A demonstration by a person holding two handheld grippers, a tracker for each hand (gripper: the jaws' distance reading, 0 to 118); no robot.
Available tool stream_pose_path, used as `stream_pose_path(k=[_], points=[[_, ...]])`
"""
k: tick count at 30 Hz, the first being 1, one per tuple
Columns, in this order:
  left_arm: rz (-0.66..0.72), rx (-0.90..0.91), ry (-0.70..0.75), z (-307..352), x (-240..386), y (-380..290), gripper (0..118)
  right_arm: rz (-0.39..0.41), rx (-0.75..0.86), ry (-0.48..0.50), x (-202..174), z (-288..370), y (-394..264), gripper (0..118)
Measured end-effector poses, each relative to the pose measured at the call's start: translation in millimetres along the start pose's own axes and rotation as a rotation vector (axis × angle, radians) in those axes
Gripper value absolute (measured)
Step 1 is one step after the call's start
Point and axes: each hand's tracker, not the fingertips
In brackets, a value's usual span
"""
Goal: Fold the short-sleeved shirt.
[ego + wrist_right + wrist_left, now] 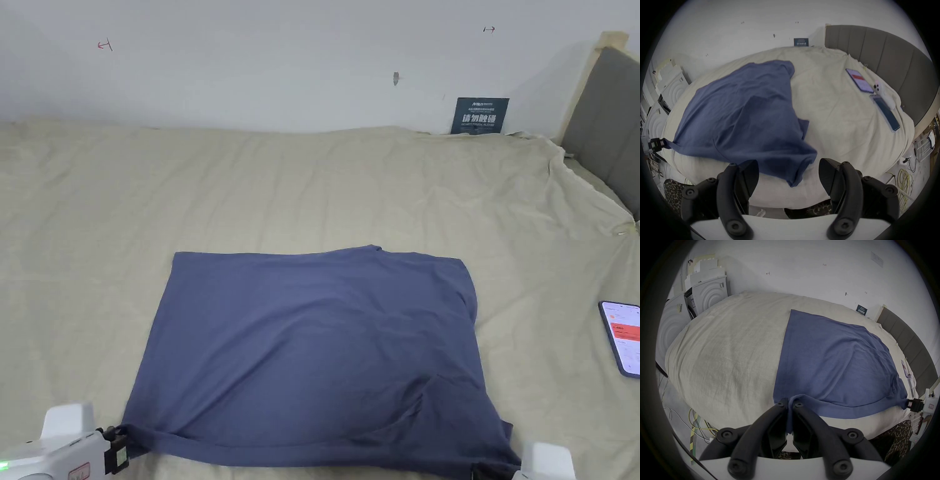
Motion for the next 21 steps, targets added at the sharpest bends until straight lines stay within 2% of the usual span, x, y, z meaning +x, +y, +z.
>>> stream_pose_path(k=[2, 4, 6, 7, 14, 21], points=[[0.002, 0.001, -0.003, 1.0, -0.2, 1.3, 2, -0.011, 0.000, 0.011, -0.8, -5.0, -3.5, 70], [0.005, 0.003, -0.004, 2.5, 0.6, 3.0, 2, -0.021, 0.004, 0.022, -1.0, -8.1, -3.7, 53], [0.005, 0.004, -0.007, 2.9, 0.8, 4.1, 2, -0.015, 0.001, 0.028, -2.6, -9.5, -3.4, 27], [0.007, 0.004, -0.009, 3.0, 0.8, 4.5, 2, 0.008, 0.002, 0.020, -3.1, -10.0, -2.8, 6], [0.019, 0.028, -0.018, 1.5, -3.8, 12.8, 2, 0.036, 0.088, 0.056, -0.2, 22.8, 12.2, 5], [0.037, 0.071, -0.013, -3.2, -5.5, 49.3, 2, 0.067, 0.198, 0.067, -8.1, 45.3, 71.1, 6]])
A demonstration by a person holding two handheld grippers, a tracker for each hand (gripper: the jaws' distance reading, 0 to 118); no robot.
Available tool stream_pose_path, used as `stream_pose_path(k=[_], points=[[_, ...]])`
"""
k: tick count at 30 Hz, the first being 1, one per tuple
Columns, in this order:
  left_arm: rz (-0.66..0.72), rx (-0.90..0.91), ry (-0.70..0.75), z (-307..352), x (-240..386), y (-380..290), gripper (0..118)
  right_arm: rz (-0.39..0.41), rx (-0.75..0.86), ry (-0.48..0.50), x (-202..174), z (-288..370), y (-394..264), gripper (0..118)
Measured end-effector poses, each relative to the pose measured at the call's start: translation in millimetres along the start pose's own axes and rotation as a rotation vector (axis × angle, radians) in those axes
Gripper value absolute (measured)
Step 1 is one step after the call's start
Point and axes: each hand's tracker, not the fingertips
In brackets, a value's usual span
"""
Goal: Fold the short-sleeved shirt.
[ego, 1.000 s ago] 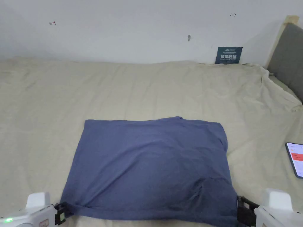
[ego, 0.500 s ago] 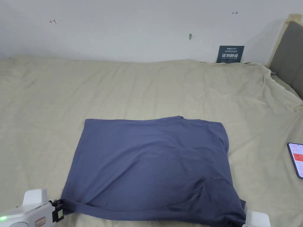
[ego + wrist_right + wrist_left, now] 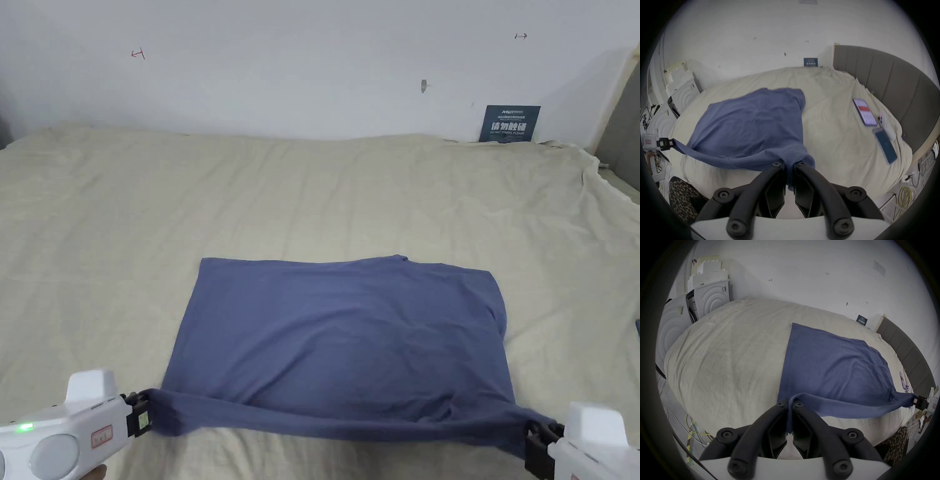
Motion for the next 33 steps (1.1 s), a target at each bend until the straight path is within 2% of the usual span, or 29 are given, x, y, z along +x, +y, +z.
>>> stream_pose_path(k=[6, 13, 23, 28, 30, 32, 33], points=[[-0.016, 0.027, 0.009, -17.2, 9.9, 42.7, 2, 0.033, 0.027, -0.004, -0.5, -34.0, 53.2, 6], [-0.047, -0.011, 0.039, -77.3, 18.2, 77.4, 2, 0.047, -0.031, -0.023, 5.5, -103.2, 91.5, 6], [-0.077, -0.136, 0.106, -165.2, 26.2, 78.6, 2, 0.084, -0.201, -0.072, 10.9, -206.0, 93.3, 6], [-0.110, -0.154, 0.130, -180.6, 25.2, 75.1, 4, 0.058, -0.239, -0.083, -4.5, -208.8, 88.3, 7], [-0.117, -0.172, 0.128, -178.3, 27.1, 79.6, 17, 0.067, -0.234, -0.091, -9.2, -204.0, 90.4, 13], [-0.101, -0.170, 0.107, -166.5, 30.0, 84.5, 53, 0.061, -0.212, -0.094, -14.0, -190.2, 94.8, 52], [-0.071, -0.152, 0.084, -160.0, 31.0, 87.4, 68, 0.042, -0.165, -0.087, -16.4, -174.9, 100.3, 67]])
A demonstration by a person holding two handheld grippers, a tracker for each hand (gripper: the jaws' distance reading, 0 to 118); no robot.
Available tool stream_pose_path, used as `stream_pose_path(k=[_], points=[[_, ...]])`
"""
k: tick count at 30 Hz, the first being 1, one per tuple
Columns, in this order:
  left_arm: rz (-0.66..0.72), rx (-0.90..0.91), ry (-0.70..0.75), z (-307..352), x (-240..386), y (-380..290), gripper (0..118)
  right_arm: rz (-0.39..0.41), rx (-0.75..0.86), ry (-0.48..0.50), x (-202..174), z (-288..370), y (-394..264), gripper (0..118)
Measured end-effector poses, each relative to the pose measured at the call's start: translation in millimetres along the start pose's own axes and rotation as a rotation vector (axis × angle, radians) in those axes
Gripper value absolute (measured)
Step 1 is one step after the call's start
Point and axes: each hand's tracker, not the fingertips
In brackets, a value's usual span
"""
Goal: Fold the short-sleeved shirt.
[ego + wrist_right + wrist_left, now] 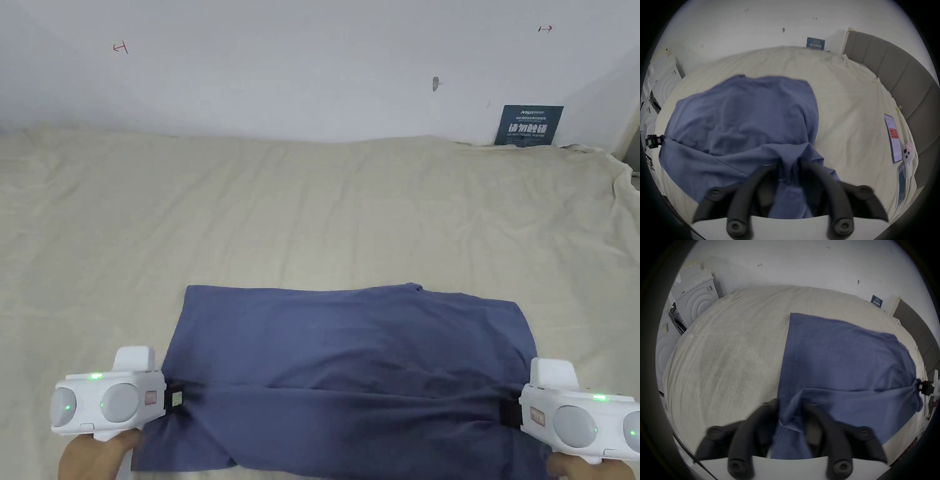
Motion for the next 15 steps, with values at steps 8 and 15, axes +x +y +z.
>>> stream_pose_path(k=[8, 15], points=[[0.032, 0.265, -0.056, 106.2, 12.3, -0.1, 100, -0.027, 0.331, 0.047, 0.1, 124.9, 2.9, 85], [-0.026, 0.433, -0.001, 167.7, 17.5, -36.3, 89, -0.028, 0.500, 0.043, 1.3, 202.5, -32.8, 81]])
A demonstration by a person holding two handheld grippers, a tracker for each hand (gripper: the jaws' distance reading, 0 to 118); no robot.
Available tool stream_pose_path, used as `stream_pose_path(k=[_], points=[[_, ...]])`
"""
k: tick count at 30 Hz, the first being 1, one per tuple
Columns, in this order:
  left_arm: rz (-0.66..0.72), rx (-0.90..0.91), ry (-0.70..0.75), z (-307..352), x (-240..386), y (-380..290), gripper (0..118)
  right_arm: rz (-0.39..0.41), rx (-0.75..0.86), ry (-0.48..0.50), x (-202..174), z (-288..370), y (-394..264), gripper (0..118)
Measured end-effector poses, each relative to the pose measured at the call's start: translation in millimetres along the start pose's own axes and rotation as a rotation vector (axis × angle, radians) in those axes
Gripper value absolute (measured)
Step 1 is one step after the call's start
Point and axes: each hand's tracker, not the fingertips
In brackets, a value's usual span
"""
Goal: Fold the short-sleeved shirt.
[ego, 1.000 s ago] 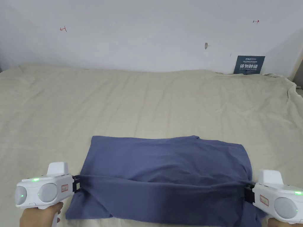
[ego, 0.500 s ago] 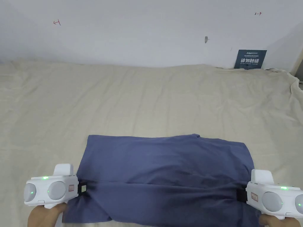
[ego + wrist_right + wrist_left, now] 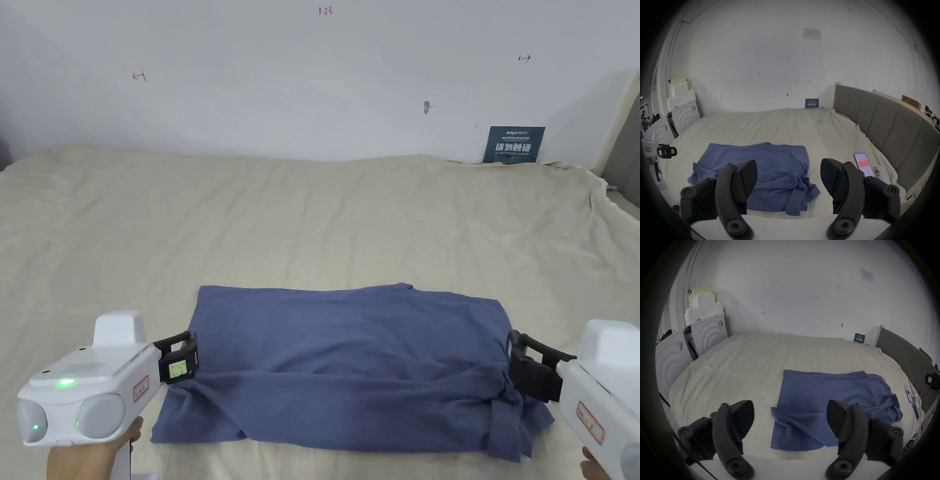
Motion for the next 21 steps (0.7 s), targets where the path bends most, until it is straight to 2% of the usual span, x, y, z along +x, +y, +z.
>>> stream_pose_path(k=[2, 3, 5, 6, 9, 12, 16, 21], points=[[0.009, 0.028, -0.021, 15.6, -0.4, -7.7, 64, -0.002, 0.025, -0.020, 1.5, 13.4, -6.9, 64], [0.008, 0.036, -0.030, 19.3, -1.8, -12.8, 50, 0.003, 0.032, -0.031, 1.5, 19.5, -9.2, 50], [0.007, 0.046, -0.043, 29.4, -3.0, -20.9, 17, 0.016, 0.041, -0.049, 1.8, 26.6, -15.3, 9], [0.017, 0.044, -0.057, 34.2, -4.6, -24.0, 0, 0.018, 0.047, -0.058, 3.1, 30.5, -18.2, 0], [0.055, 0.028, -0.079, 43.1, -7.9, -33.6, 0, 0.010, 0.073, -0.048, 6.7, 36.9, -24.1, 0], [0.022, 0.013, -0.071, 41.8, -8.3, -35.7, 0, 0.028, 0.071, -0.044, 8.3, 36.4, -24.3, 0], [0.025, -0.014, -0.080, 33.1, -13.8, -34.1, 0, 0.013, 0.075, -0.032, 8.6, 35.2, -22.7, 0], [-0.008, -0.179, -0.071, 2.1, -15.9, -32.4, 3, 0.010, 0.066, -0.025, 3.9, 29.2, -22.0, 0]])
